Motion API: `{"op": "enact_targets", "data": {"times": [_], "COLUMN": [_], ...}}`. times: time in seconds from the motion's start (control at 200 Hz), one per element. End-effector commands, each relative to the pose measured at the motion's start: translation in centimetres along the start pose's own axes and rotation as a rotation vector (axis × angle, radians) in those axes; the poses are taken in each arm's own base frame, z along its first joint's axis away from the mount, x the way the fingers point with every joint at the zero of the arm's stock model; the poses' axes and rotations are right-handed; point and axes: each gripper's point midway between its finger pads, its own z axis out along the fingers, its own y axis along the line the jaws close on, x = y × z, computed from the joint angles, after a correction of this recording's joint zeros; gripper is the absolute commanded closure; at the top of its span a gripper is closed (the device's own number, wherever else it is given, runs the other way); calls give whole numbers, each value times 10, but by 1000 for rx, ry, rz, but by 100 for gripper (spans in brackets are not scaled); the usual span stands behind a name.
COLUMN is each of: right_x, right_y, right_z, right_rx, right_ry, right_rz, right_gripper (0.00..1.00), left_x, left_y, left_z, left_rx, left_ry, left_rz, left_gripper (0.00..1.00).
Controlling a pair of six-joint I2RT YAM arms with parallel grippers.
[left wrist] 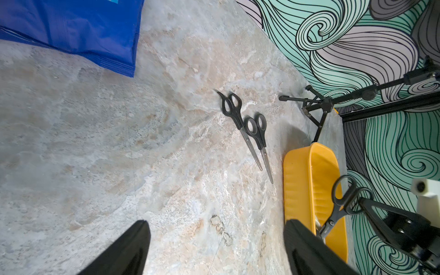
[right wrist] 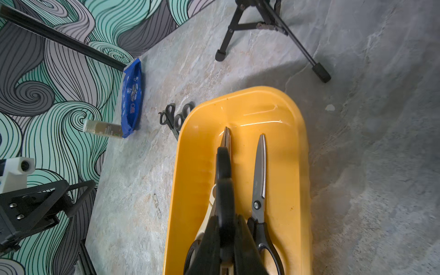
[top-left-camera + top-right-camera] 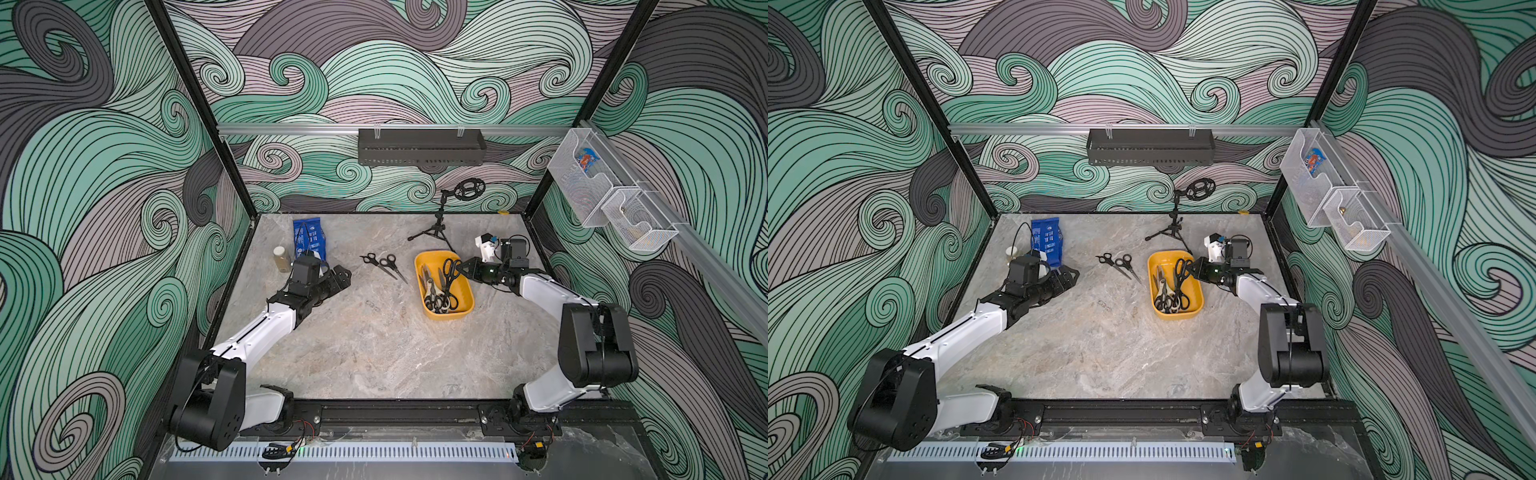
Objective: Put the scissors into the storage box
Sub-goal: Place the scissors in the storage box.
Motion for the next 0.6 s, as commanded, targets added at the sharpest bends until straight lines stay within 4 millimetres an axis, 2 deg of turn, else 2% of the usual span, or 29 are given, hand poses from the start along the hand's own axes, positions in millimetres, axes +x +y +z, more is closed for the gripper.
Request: {"op": "enact_targets", "data": {"times": [0.0,0.165,0.31,0.395,0.435,0.595], "right_x": [2,4,-4,-12,-17,-30], "right_y": [7,-5,-3,2,5,18], "right_z": [13,24,25,19,15,-8], "right_rx": [-22,22,27,31,37,65], "right_ry": [31,46,32,5,-14,-92], "right_rz": [-30,-27,-41,-55,-64,-103], "right_gripper": [82,70,61,58,57,53], "left_x": [0,-1,3,2,7,6], "left_y": [-5,-7,-2,-1,7,14], "left_z": [-2,0,12,20,31,57], "left_rx": [30,35,-1,-35,-66,-133], "left_ry": [10,19,71,116,162,233], "left_rz": [22,65,119,151,160,192], "left_gripper": [9,10,14,18,21,27]}}
